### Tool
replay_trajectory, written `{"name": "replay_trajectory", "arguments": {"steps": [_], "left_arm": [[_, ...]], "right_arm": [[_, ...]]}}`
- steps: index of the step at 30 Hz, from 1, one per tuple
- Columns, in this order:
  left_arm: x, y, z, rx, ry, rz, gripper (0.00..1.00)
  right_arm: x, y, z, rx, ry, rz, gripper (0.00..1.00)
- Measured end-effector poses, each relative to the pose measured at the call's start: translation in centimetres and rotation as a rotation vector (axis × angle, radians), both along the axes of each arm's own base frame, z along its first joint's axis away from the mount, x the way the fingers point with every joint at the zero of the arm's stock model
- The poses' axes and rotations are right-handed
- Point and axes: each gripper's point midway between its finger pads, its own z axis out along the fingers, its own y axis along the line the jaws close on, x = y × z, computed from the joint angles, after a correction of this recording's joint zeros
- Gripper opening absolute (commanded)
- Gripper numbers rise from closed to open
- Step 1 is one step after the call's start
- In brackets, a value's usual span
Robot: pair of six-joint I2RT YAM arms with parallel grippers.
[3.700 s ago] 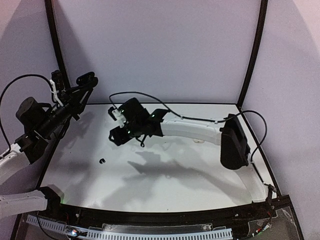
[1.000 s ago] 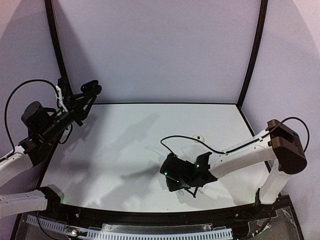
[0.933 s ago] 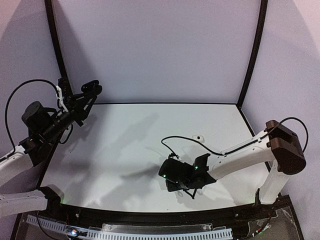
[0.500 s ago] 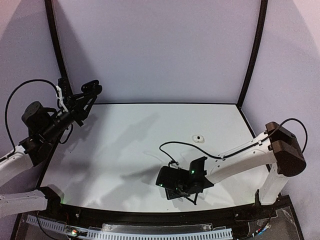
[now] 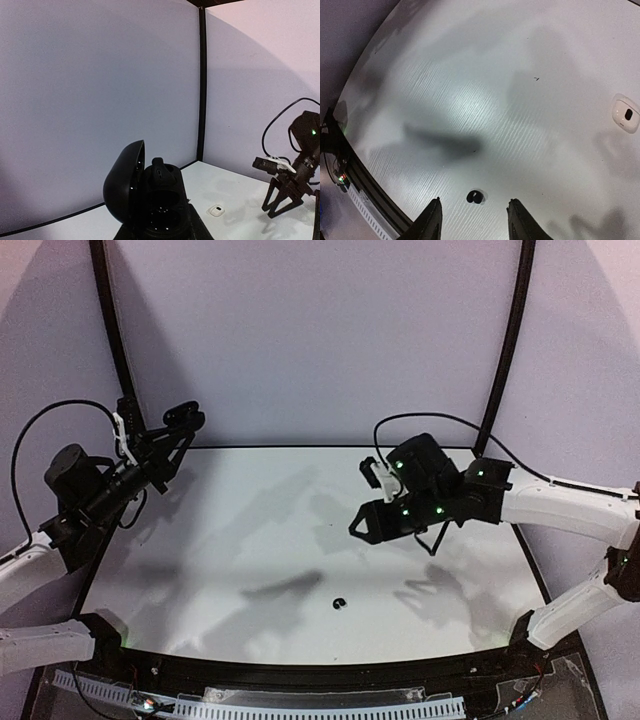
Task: Insert the wireless bluetooth earbuds into the charging case
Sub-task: Pick up the left earbud from the center of the board.
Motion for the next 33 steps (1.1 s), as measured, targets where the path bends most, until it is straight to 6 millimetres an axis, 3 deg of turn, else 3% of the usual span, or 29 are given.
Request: {"name": "replay_trajectory", "arguments": {"steps": [2,4,11,16,22,33], "left_arm": [[0.0,0.0,-0.1,0.0,0.001,-0.001,0.01],[0.1,0.0,-0.1,0.001,0.002,-0.001,0.01],[0.2,-0.1,-0.4,0.01,0.018,-0.001,0.01],[0.2,-0.1,-0.3,0.009,0.018,-0.002,0.01],[0.2,-0.3,-0.5,0.015,0.026,-0.009,0.01],[0.2,-0.3,-0.7,0.018,0.033,-0.009,0.01]], "right_arm": [[1.5,-1.1,0.6,-0.01,-0.046,0.052,0.43],[1.7,-0.7,-0.2,-0.042,-0.08,0.181,0.44],[1.2,3.4,-7.5,-0.196,-0.142,0.743,0.51],[1.2,5.3,-10.8,-0.227,-0.173,1.004,0.5],[0.7,4.6,-13.2,-0.286,-0.202,1.147,0.41],[-1.6,3.0,-15.9,-0.366,-0.203,1.278,0.4]]}}
